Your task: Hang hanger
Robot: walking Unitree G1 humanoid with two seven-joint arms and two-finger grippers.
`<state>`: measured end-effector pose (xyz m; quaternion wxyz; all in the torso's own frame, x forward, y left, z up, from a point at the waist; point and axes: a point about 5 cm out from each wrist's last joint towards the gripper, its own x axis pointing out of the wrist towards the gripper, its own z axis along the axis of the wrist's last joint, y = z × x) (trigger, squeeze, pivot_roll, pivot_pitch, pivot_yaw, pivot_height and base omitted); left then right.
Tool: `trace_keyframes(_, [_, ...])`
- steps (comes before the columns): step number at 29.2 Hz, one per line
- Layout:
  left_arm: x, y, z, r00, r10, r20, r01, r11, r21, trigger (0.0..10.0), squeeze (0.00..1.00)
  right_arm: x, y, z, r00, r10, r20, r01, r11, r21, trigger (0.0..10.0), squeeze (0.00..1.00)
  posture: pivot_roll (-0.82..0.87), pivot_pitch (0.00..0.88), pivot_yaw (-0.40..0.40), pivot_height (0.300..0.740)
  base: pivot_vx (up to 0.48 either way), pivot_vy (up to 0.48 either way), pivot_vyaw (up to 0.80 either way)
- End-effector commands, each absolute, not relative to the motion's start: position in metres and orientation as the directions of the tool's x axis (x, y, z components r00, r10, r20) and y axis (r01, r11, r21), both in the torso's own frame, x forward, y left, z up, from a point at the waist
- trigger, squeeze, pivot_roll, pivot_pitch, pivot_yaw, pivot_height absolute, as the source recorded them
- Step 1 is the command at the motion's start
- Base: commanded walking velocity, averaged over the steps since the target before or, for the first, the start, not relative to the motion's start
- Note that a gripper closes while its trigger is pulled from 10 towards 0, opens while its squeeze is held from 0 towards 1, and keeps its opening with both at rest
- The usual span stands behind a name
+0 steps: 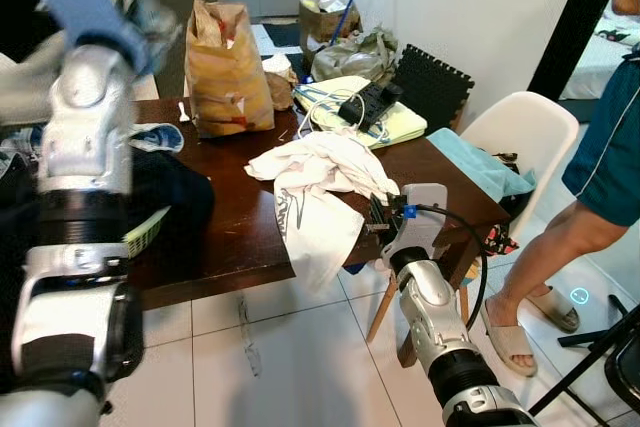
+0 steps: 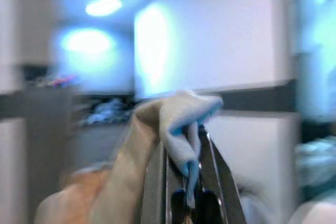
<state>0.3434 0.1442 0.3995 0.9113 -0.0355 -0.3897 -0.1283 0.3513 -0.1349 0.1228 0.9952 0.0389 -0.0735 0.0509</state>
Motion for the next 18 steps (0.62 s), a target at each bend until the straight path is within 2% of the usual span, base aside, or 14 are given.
trace_keyframes(1, [0.329, 0.118, 0.408, 0.559, -0.328, 0.761, 0.399, 0.912, 0.099, 0.0, 0.0, 0.351, -0.134, 0.124, 0.983, 0.081, 0.163, -0.096, 0.991, 0.09, 10.0, 0.0, 0.06, 0.0, 0.018, 0.74, 0.0, 0.0, 0.0])
trace_keyframes(2, [0.329, 0.118, 0.408, 0.559, -0.328, 0.761, 0.399, 0.912, 0.099, 0.0, 0.0, 0.351, -0.134, 0.124, 0.983, 0.081, 0.163, -0.096, 0.991, 0.09, 10.0, 0.0, 0.06, 0.0, 0.018, 0.74, 0.0, 0.0, 0.0])
trace_keyframes(3, [0.329, 0.107, 0.4, 0.565, -0.355, 0.745, 0.435, 0.895, 0.097, 0.0, 0.0, 0.35, -0.133, 0.124, 0.983, 0.079, 0.165, -0.095, 0.991, 0.091, 10.0, 0.0, 0.05, 0.0, 0.021, 0.74, 0.0, 0.0, 0.0])
trace_keyframes(5, [0.329, 0.107, 0.4, 0.565, -0.355, 0.745, 0.435, 0.895, 0.097, 0.0, 0.0, 0.35, -0.133, 0.124, 0.983, 0.079, 0.165, -0.095, 0.991, 0.091, 10.0, 0.0, 0.05, 0.0, 0.021, 0.74, 0.0, 0.0, 0.0])
trace_keyframes(6, [0.336, 0.105, 0.381, 0.631, -0.34, 0.698, 0.381, 0.919, 0.104, 0.0, 0.0, 0.349, -0.133, 0.123, 0.983, 0.08, 0.165, -0.095, 0.992, 0.087, 10.0, 0.0, 0.04, 0.0, 0.027, 0.74, 0.0, 0.0, 0.0])
trace_keyframes(7, [0.343, 0.109, 0.358, 0.699, -0.32, 0.64, 0.316, 0.94, 0.125, 1.7, 0.0, 0.347, -0.134, 0.121, 0.984, 0.079, 0.162, -0.092, 0.993, 0.079, 10.0, 0.0, 0.02, 0.0, 0.039, 0.74, 0.0, 0.0, 0.0])
trace_keyframes(8, [0.345, 0.112, 0.343, 0.737, -0.305, 0.602, 0.276, 0.95, 0.144, 1.7, 0.0, 0.346, -0.134, 0.12, 0.984, 0.078, 0.159, -0.091, 0.993, 0.074, 10.0, 0.0, 0.02, 0.0, 0.039, 0.74, 0.0, 0.0, 0.0])
trace_keyframes(9, [0.345, 0.112, 0.343, 0.737, -0.305, 0.602, 0.276, 0.95, 0.144, 1.7, 0.0, 0.346, -0.134, 0.12, 0.984, 0.078, 0.159, -0.091, 0.993, 0.074, 10.0, 0.0, 0.02, 0.0, 0.039, 0.74, 0.0, 0.0, 0.0])
trace_keyframes(10, [0.347, 0.122, 0.323, 0.785, -0.282, 0.551, 0.221, 0.959, 0.176, 5.7, 0.0, 0.344, -0.137, 0.117, 0.986, 0.062, 0.152, -0.073, 0.995, 0.068, 10.0, 0.0, 0.02, 0.0, 0.044, 0.74, 0.0, 0.0, 0.0])
trace_keyframes(12, [0.346, 0.141, 0.298, 0.843, -0.225, 0.488, 0.125, 0.965, 0.229, 10.0, 0.0, 0.341, -0.143, 0.112, 0.99, 0.031, 0.134, -0.039, 0.997, 0.06, 10.0, 0.0, 0.02, 0.0, 0.044, 0.74, 0.0, 0.0, 0.0])
trace_keyframes(14, [0.345, 0.146, 0.292, 0.856, -0.21, 0.472, 0.101, 0.964, 0.244, 10.0, 0.0, 0.34, -0.145, 0.11, 0.992, 0.023, 0.128, -0.031, 0.998, 0.057, 10.0, 0.0, 0.02, 0.0, 0.044, 0.74, 0.0, 0.0, 0.0])
trace_keyframes(15, [0.344, 0.158, 0.288, 0.875, -0.131, 0.466, 0.044, 0.98, 0.192, 9.3, 0.0, 0.339, -0.149, 0.107, 0.994, 0.008, 0.113, -0.014, 0.999, 0.051, 10.0, 0.0, 0.02, 0.0, 0.036, 0.74, 0.0, 0.0, 0.0])
trace_keyframes(16, [0.343, 0.169, 0.283, 0.889, -0.046, 0.456, -0.009, 0.993, 0.117, 10.0, 0.0, 0.338, -0.151, 0.103, 0.995, -0.005, 0.097, 0.002, 0.999, 0.04, 10.0, 0.0, 0.02, 0.0, 0.034, 0.74, 0.0, 0.0, 0.0])
trace_keyframes(18, [0.339, 0.181, 0.278, 0.888, 0.037, 0.458, -0.058, 0.998, 0.03, 10.0, 0.0, 0.336, -0.153, 0.1, 0.996, -0.011, 0.086, 0.009, 1.0, 0.028, 10.0, 0.0, 0.02, 0.0, 0.033, 0.74, 0.0, 0.0, 0.0])
